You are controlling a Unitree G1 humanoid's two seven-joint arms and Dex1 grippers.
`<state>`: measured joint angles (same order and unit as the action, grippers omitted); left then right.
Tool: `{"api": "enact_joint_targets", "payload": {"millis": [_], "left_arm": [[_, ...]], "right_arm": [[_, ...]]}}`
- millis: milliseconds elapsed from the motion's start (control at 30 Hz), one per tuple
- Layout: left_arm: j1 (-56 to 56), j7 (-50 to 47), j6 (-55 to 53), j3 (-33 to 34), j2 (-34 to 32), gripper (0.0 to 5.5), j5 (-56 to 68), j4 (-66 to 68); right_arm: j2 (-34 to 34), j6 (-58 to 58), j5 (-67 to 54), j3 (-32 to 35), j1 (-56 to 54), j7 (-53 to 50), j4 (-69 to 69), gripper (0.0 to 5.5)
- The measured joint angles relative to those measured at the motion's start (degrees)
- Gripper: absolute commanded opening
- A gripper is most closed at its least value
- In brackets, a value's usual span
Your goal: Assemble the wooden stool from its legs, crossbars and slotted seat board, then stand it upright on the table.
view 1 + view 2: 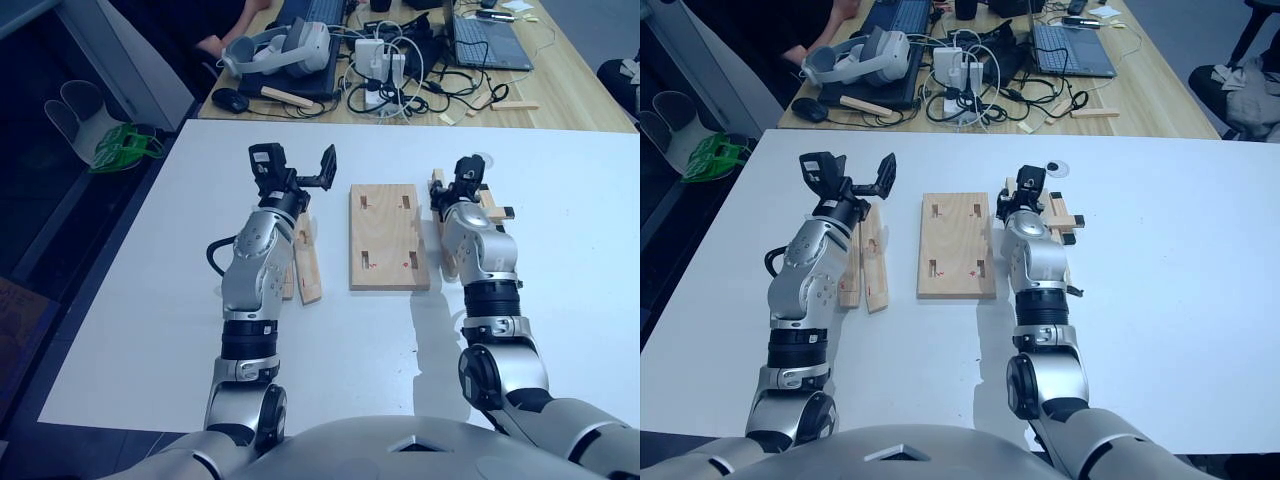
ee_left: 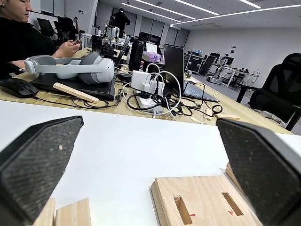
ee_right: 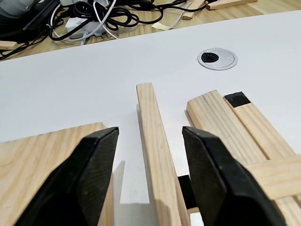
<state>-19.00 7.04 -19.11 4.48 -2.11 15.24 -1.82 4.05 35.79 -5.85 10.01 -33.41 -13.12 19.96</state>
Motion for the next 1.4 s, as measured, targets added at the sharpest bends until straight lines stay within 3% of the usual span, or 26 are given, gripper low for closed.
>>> {"api": "enact_joint_targets", "payload": {"millis": [300, 667, 767, 1000, 1233, 1400], "left_arm": [[-0.14, -0.01, 0.12, -0.02, 0.19, 5.24, 0.03, 0.3], [-0.13, -0.01, 0.11, -0.04, 0.41, 5.24, 0.12, 0.18], [-0.13, -0.01, 0.11, -0.04, 0.41, 5.24, 0.15, 0.18], [-0.13, 0.0, 0.11, -0.04, 0.4, 5.24, 0.18, 0.19], [-0.13, 0.07, 0.1, 0.0, 0.4, 5.24, 0.26, 0.33], [-0.17, 0.11, 0.1, 0.11, 0.39, 5.24, 0.52, 0.65]], "right_arm": [[-1.35, -5.56, -0.4, 2.03, -7.82, -0.78, 16.63, 2.52], [-2.29, -8.57, -1.24, 3.41, -10.82, -1.46, 25.94, 2.52], [-2.29, -8.65, -1.72, 3.88, -11.53, -1.55, 27.11, 2.04], [-2.24, -8.56, -1.84, 4.23, -11.77, -1.54, 27.48, 1.03], [-1.99, -7.97, -1.52, 2.58, -11.13, -1.53, 24.31, 1.03], [-2.01, -7.47, 1.68, -1.51, -6.64, -1.51, 13.58, 1.02]]}}
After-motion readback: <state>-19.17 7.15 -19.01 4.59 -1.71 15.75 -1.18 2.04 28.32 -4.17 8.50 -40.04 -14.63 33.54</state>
